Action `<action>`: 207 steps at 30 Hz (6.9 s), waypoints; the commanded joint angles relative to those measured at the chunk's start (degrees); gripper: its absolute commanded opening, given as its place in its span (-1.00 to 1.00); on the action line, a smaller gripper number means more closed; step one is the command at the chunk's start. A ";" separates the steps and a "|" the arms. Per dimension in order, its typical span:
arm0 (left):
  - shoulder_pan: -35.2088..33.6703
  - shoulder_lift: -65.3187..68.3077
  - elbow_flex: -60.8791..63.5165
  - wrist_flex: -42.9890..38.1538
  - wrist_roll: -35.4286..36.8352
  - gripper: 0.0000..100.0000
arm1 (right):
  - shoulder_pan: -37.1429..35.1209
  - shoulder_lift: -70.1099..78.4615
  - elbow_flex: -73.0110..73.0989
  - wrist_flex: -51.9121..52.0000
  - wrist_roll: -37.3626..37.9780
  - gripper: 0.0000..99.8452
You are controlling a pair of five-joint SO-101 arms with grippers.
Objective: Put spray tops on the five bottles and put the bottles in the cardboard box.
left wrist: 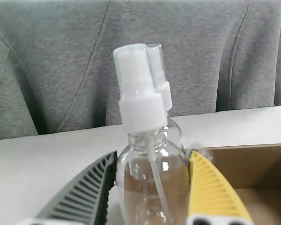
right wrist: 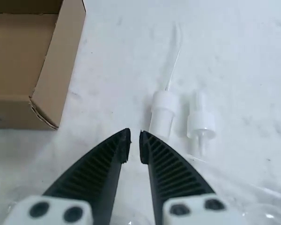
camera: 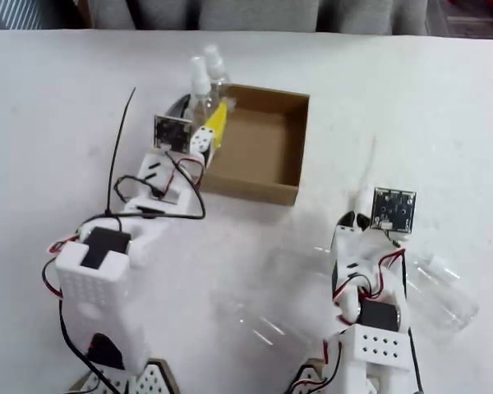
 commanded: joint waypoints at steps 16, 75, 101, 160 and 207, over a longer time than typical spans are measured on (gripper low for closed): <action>-0.66 -1.01 -0.79 -2.20 -0.26 -0.80 | 0.31 -0.57 -0.53 -1.10 -0.09 -0.97; -0.84 1.01 -2.90 -13.54 -0.79 -0.79 | 0.22 -0.57 -0.53 -1.19 -0.09 -0.97; -0.57 5.93 -3.43 -13.19 -0.79 -0.79 | 0.40 -0.57 -0.53 -1.19 -0.09 -0.97; -2.07 -10.15 5.98 -8.35 2.02 -0.52 | 0.48 -0.57 1.93 -6.55 0.00 -0.97; -9.80 -89.54 20.48 65.05 15.12 -0.96 | -10.59 -0.66 -13.36 7.16 -1.93 -0.97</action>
